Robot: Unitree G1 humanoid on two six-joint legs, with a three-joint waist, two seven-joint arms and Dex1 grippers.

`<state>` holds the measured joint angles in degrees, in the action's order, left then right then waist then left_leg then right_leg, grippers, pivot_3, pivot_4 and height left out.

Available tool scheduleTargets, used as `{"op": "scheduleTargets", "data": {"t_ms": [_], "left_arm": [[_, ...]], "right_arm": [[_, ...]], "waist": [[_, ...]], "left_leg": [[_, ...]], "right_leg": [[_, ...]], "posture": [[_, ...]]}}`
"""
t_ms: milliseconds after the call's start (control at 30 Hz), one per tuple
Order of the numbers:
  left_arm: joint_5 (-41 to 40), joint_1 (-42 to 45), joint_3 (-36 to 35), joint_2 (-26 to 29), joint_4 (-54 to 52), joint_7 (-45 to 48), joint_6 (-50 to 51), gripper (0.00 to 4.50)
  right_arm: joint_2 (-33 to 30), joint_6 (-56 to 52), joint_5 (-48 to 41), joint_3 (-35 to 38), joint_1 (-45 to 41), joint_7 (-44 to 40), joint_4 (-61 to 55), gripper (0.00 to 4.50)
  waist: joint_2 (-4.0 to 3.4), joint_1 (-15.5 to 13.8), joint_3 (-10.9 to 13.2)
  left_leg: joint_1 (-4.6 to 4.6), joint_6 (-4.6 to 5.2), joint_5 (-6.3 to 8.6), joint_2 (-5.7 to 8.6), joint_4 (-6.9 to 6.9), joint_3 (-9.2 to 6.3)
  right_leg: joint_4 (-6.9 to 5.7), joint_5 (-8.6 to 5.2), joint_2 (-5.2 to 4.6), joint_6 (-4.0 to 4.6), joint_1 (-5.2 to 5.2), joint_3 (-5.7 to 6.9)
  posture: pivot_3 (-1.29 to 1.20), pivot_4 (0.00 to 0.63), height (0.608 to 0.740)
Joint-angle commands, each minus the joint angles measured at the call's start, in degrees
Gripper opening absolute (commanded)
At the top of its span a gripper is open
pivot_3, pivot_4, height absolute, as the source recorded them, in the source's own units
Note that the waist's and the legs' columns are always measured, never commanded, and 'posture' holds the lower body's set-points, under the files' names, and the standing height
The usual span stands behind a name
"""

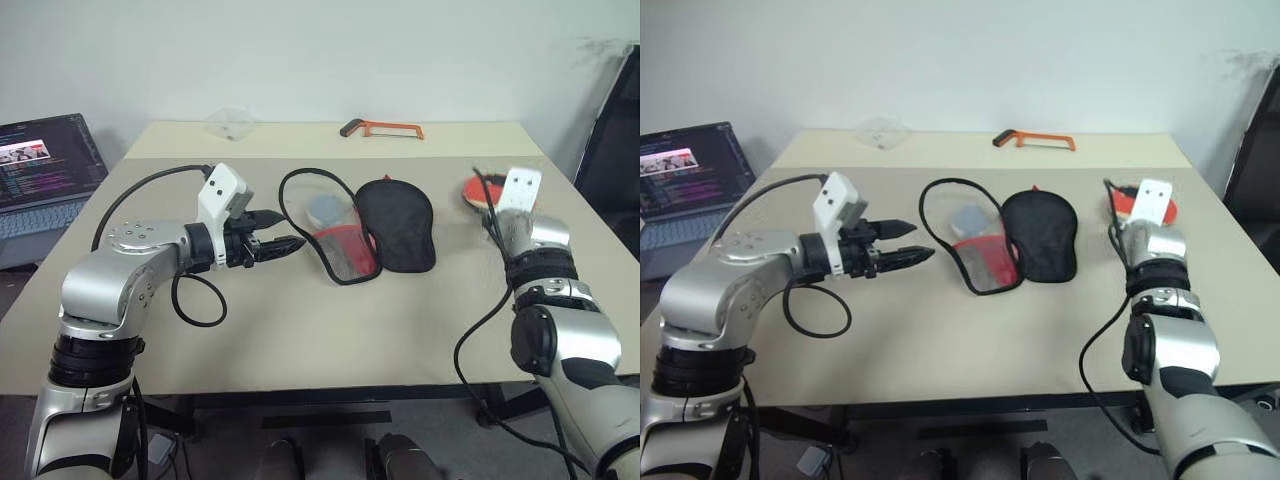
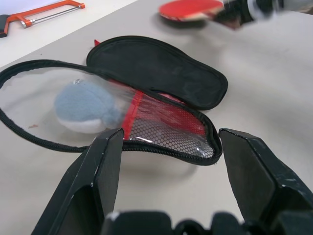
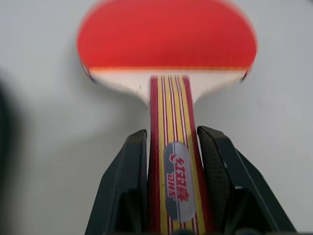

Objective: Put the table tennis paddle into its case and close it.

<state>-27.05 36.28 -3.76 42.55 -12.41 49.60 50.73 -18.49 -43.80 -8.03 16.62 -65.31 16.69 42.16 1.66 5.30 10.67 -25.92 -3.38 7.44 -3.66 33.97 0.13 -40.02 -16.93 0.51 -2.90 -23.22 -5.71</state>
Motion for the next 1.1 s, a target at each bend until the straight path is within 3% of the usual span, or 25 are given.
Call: {"op": "scheduleTargets", "data": {"t_ms": [33, 133, 167, 300, 500, 600, 967, 1100], "left_arm": [[-0.62, -0.15, -1.00, 1.43, -0.25, 0.71, -1.17, 3.37], [-0.47, -0.32, -0.93, 1.71, 0.07, 0.74, -1.17, 3.37], [-0.44, -0.34, -0.90, 1.71, 0.11, 0.71, -1.17, 3.37], [-0.86, -0.51, -1.14, 1.46, -0.58, 0.36, -0.75, 3.37], [-1.01, -1.29, -1.29, 1.69, -1.06, -0.12, -0.54, 3.37], [-0.68, -1.30, -0.91, 1.45, -0.41, -0.48, -0.87, 3.37], [-1.04, -0.97, -0.15, 0.32, -1.09, -1.64, -0.29, 3.37], [-1.38, -1.68, -0.50, 0.43, -2.30, -2.28, 0.43, 3.37]], "right_arm": [[3.99, -9.30, -2.13, -3.19, 1.19, -2.24, -17.05, 1.09], [8.70, -14.92, -3.09, -4.68, 2.63, -2.91, -25.51, 0.14], [10.03, -15.99, -3.18, -4.65, 3.16, -2.62, -26.84, 0.03], [13.11, -18.34, -2.00, -4.71, 5.86, -1.65, -29.40, 0.03], [11.27, -14.86, -0.38, 1.12, 4.58, 2.89, -22.41, 0.03], [7.93, -8.78, 0.35, 2.08, 1.79, 1.99, -13.15, 0.60], [2.73, 12.23, -0.09, 5.07, -8.45, 2.89, 19.98, 4.48], [2.68, 17.76, 0.05, 5.07, -8.92, 4.05, 26.94, 4.48]], "waist": [[0.00, -0.10, 0.00], [0.00, -0.15, 0.00], [0.00, -0.25, 0.00], [0.03, -1.06, -0.02], [0.04, -1.57, -0.02], [0.04, -1.52, -0.02], [0.04, -0.25, -0.02], [0.04, -0.25, -0.02]], "left_leg": [[0.00, 0.00, 0.00, -0.03, -0.02, -0.03], [0.00, 0.01, 0.02, -0.06, -0.07, -0.06], [0.00, 0.01, 0.02, -0.06, -0.07, -0.08], [-0.04, 0.00, 0.01, -0.02, -0.03, -0.07], [-0.05, 0.00, 0.01, 0.02, 0.03, 0.00], [-0.04, 0.00, 0.01, 0.01, 0.02, 0.00], [-0.04, 0.00, 0.01, 0.00, -0.05, 0.03], [-0.04, 0.00, 0.01, 0.01, -0.05, 0.02]], "right_leg": [[-0.01, -0.03, 0.02, 0.05, 0.00, 0.05], [-0.03, -0.09, 0.06, 0.16, 0.00, 0.10], [-0.03, -0.10, 0.06, 0.17, -0.01, 0.13], [-0.01, -0.09, -0.03, 0.15, 0.01, 0.17], [0.04, -0.05, -0.09, 0.08, 0.02, 0.14], [0.04, -0.05, -0.07, 0.09, 0.02, 0.14], [0.07, -0.08, -0.04, 0.13, 0.00, 0.09], [0.07, -0.08, -0.04, 0.13, 0.00, 0.09]], "posture": [[0.00, 0.150, 0.740], [0.00, 0.150, 0.740], [0.00, 0.150, 0.740], [0.00, 0.150, 0.740], [0.00, 0.150, 0.740], [0.00, 0.150, 0.740], [0.00, 0.150, 0.740], [0.00, 0.150, 0.740]]}}
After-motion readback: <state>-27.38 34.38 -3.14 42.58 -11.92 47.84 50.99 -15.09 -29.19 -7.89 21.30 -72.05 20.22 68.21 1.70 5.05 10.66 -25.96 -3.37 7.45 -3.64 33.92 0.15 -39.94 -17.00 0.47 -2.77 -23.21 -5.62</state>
